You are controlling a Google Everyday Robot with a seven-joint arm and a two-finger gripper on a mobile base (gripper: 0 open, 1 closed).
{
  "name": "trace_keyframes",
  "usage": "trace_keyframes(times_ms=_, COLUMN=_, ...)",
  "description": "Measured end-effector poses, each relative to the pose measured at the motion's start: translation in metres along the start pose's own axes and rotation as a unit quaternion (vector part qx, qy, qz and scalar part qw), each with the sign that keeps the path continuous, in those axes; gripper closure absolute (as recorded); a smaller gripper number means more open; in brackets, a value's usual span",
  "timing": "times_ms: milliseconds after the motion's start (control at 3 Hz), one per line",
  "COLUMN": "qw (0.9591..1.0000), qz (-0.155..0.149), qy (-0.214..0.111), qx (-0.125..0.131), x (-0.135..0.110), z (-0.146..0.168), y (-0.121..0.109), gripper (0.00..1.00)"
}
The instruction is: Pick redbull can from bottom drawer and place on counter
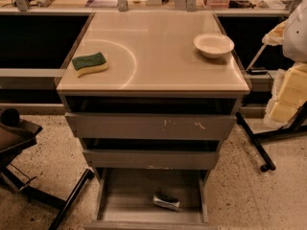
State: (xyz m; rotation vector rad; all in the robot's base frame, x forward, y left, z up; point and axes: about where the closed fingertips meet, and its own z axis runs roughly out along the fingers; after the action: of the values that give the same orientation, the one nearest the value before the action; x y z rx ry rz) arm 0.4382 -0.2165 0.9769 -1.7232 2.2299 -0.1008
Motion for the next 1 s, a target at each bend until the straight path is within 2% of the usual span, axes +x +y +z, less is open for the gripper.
trace_keyframes(times_ms=333, qw=1.0000, qz=0.000, qy=0.000, qx=0.000, x=0.000, z=0.000, y=0.000, gripper=0.00)
trace_keyframes(times_ms=667, qw=0.9998, qz=0.000, qy=-0.019, qx=0.000, x=0.008, z=0.013, y=0.004, gripper=0.00)
trace_keyframes(times_ms=1000, qw=0.9969, qz=0.012, qy=-0.067, qx=-0.039, x=0.033, z=0.088, y=0.018, gripper=0.00)
